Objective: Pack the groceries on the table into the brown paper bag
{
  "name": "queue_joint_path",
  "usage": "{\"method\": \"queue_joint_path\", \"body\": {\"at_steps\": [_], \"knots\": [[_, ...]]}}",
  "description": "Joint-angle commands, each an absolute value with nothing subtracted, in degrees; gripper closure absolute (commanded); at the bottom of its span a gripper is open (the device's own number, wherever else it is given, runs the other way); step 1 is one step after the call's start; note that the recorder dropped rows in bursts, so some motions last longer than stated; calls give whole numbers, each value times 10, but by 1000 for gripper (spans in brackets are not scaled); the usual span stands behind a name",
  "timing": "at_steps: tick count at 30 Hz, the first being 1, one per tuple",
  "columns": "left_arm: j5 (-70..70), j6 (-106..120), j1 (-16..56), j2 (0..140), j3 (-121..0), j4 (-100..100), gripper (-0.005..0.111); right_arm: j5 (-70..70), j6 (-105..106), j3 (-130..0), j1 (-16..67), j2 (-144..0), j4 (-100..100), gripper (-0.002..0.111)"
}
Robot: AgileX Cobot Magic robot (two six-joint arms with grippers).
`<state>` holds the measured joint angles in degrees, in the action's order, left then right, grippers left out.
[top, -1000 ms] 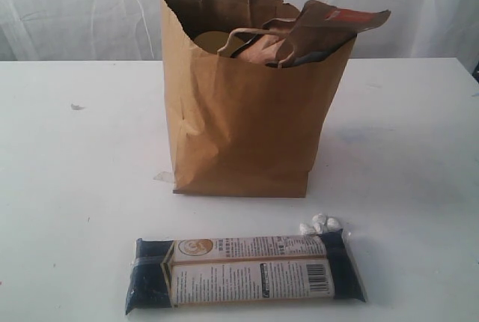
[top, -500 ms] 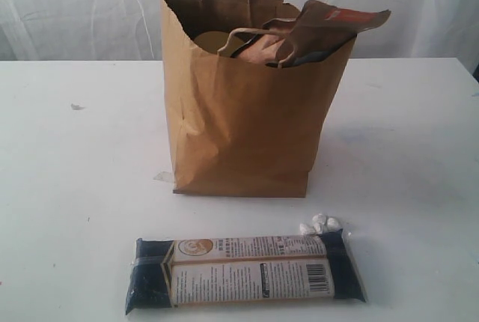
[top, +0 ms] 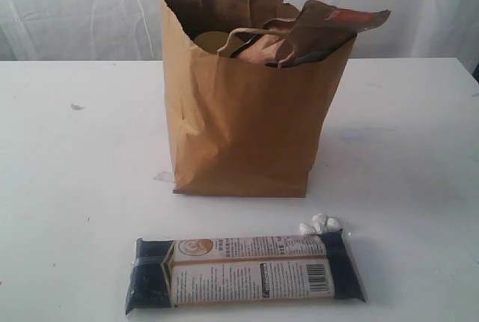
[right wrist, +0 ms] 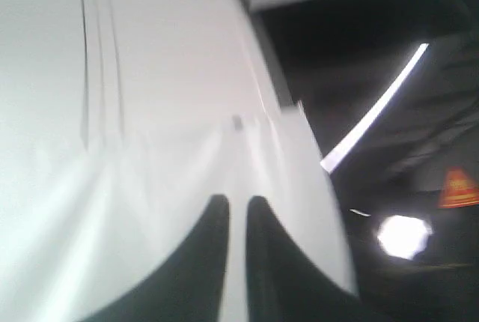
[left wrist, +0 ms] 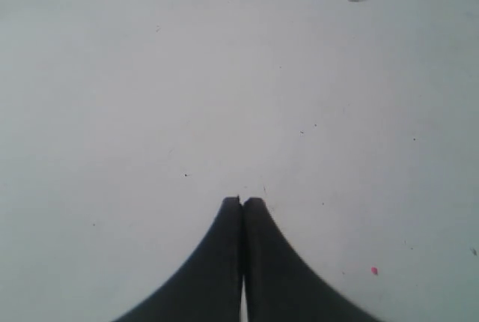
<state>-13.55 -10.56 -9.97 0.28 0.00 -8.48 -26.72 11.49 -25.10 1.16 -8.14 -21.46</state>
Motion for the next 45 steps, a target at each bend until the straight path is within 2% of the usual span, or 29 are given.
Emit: {"method": "queue_joint_path", "body": {"at_steps": [1,4,7,10,12,15,22,27,29,36,45], "knots": [[-133,-105,-95,0,0,-84,107,28,493,-248,13,-216,-159,100],[-133,-105,-95,0,0,-84,107,91,500,-241,13,-327,-169,100],[-133,-105,-95,0,0,-84,107,102,297,-252,12,-435,-179,100],[-133,-105,-95,0,0,-86,107,243,153,-306,5,-571,-135,104],[-133,-105,-95,0,0,-86,107,380,169,-354,6,-676,-130,106],[-133,-105,-95,0,0,-86,107,454,197,-416,25,-794,-158,108],[-133,-105,-95,0,0,-86,107,376,390,-439,109,-895,-277,108],[-133,-105,-95,0,0,-86,107,312,439,-439,140,-920,-302,108],[-133,-105,-95,0,0,-86,107,289,437,-439,145,-921,-302,104],[-133,-105,-95,0,0,-86,107,266,437,-439,149,-926,-347,74],[-133,-105,-95,0,0,-86,107,237,503,-439,149,-976,-390,73]]}}
